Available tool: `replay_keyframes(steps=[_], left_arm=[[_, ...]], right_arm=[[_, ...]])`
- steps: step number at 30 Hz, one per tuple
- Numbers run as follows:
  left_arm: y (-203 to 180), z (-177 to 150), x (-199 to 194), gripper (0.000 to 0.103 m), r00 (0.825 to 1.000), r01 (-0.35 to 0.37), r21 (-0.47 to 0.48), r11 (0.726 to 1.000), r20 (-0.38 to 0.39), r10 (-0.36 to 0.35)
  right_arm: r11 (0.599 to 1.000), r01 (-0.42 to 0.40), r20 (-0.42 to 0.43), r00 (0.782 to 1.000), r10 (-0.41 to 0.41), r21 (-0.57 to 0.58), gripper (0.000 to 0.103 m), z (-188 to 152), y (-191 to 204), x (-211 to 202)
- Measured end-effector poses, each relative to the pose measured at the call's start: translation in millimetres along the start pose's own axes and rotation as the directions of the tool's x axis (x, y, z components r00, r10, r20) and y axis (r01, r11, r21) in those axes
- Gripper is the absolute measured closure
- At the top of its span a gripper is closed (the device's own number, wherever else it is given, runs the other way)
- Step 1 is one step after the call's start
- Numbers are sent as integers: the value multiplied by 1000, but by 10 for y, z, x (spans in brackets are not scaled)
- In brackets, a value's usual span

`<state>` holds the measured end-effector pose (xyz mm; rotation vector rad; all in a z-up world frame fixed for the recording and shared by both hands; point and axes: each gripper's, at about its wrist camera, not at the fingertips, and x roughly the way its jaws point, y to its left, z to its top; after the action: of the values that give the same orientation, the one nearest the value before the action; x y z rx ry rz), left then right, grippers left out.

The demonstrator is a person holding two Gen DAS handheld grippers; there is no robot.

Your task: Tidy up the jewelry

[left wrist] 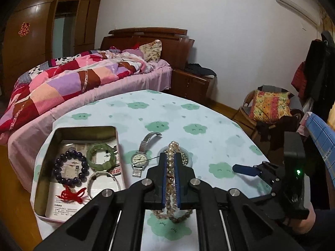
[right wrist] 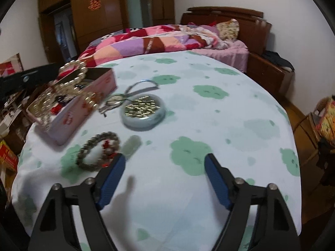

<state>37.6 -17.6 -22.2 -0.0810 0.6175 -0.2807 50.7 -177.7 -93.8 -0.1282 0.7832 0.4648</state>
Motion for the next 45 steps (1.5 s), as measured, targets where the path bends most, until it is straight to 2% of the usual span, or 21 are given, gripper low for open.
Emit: replay_keyframes(steps=[7,15,16,17,19,22,31,36,40,45], left_arm=[[38,-43,23,98,1000,6,-9,1000,-11,-6],[51,-73,41,98,1000,10,-11,1000,-22,-11],[54,-78,46,98,1000,10,-12,1000,-25,-11],[56,-86,43,98,1000,11,-13,1000,-26,-11],[58,-98,41,98,1000,10,-14,1000,-28,-11],[83,-107,19,98,1000,8,-18,1000,-27,-8],[161,-65,-104,98,1000,-3,-33,999,1,3],[219,-22,-194,98,1000,-9,-40,999,23,10],[280,25,-272,98,999,-14,-45,999,40,16],[381,95,-370,98,997,-29,-52,998,66,33]], right_arm=[[996,-73,-6,997,72,-52,29,25,220,-47],[989,-90,-85,993,80,-114,44,-47,421,151],[989,-88,-90,993,78,-119,53,-56,430,165],[988,-89,-96,992,78,-123,70,-61,438,171],[986,-102,-109,990,88,-128,90,-72,445,182],[987,-107,-98,991,96,-118,95,-63,411,137],[994,-65,-40,997,62,-84,96,83,256,-48],[997,-50,26,998,52,-58,96,217,191,-216],[997,-41,70,996,45,-64,96,348,207,-333],[995,-47,85,995,55,-86,96,470,264,-357]])
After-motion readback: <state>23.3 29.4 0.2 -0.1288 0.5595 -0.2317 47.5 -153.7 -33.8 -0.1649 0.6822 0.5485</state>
